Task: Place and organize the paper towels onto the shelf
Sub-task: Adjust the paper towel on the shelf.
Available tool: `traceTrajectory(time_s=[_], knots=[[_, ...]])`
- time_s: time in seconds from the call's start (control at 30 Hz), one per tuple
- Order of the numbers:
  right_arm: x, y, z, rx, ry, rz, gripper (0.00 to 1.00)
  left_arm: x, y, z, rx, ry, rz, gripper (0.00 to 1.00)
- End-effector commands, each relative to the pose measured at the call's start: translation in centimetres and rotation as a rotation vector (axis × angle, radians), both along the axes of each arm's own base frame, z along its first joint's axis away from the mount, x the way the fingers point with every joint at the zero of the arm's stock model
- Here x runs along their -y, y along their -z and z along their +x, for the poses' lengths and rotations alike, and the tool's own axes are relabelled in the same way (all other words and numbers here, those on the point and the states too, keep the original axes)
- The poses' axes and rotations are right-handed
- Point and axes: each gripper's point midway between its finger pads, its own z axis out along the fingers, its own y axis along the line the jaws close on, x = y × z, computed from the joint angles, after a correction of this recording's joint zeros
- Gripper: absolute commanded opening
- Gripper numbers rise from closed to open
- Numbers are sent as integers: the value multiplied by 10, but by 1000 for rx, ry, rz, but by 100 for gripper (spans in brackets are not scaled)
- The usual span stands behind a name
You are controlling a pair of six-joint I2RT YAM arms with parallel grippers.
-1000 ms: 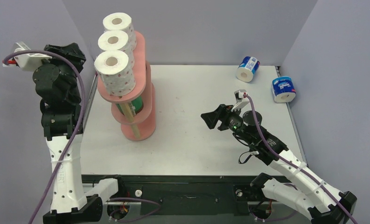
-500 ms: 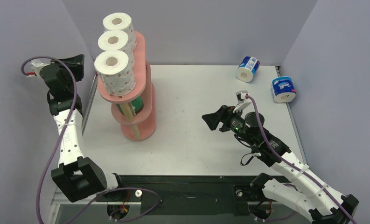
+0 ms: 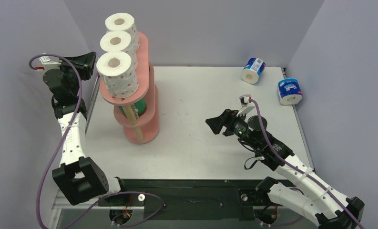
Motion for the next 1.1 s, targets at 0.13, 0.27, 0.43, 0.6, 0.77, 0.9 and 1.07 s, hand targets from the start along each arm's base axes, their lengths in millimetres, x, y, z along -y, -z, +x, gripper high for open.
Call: traceTrajectory(time_s=[0.13,0.27,0.43,0.6,0.77,0.9,1.07], knots=[[3,0,5,23,36,32,68,30,-42,-10,171,126,63,11],[3,0,5,23,38,34,68,40,-46,-13,167,142,91,10],[5,0,4,28,40,24,67,48,-35,-17,152,153,88,10],[6,2,4,25,40,21,68,54,-27,-18,144,173,86,10],[5,6,4,16,39,19,68,61,-25,-16,146,199,84,10],[5,6,4,16,41,18,67,65,-25,-15,150,213,84,10],[4,8,6,12,39,16,67,68,-23,-13,149,226,83,10]])
